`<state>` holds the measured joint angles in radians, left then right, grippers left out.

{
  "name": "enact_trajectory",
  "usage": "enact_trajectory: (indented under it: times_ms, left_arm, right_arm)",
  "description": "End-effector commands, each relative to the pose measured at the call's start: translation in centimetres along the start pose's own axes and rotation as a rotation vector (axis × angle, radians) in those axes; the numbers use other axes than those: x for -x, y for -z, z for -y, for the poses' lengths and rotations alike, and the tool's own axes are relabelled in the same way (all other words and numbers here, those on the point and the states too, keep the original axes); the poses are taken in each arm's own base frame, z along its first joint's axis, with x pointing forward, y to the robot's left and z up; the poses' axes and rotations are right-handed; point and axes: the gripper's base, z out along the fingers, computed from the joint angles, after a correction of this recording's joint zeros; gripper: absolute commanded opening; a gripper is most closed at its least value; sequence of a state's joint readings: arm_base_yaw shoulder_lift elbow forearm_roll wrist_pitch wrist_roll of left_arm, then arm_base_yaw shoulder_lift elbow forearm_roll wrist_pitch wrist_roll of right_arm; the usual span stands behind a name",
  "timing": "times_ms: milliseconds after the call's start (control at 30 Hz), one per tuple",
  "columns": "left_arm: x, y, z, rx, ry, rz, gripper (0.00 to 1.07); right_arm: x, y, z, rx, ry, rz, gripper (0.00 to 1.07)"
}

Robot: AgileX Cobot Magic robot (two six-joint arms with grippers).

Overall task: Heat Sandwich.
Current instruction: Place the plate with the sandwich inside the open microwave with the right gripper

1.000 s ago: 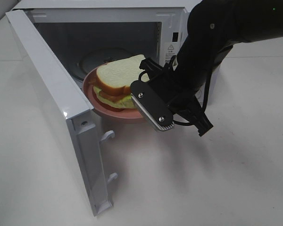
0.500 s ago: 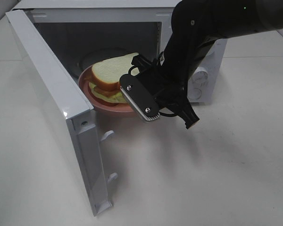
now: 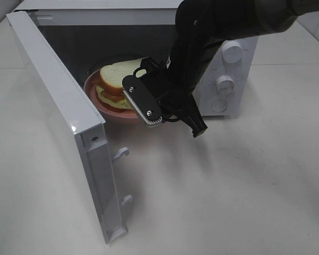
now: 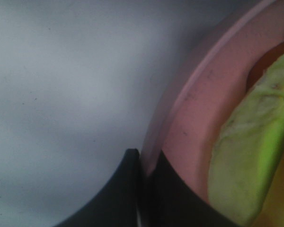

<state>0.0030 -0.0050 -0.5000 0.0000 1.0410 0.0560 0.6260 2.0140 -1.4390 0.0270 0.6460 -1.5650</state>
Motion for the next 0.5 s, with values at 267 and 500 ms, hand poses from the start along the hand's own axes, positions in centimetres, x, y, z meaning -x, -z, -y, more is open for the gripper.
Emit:
enact_trajectory:
  times_ms: [267, 500]
  left_arm:
    - [-0.2, 0.3, 0.1, -0.005, 0.006, 0.023, 0.98]
    - [-0.2, 0.3, 0.1, -0.005, 0.006, 0.023, 0.98]
  right_arm:
    - [0.0, -0.8, 1.9, -0.01, -0.05, 0.004, 0.0]
    - [0.1, -1.2, 3.1, -0.019, -0.09, 0.006, 0.0]
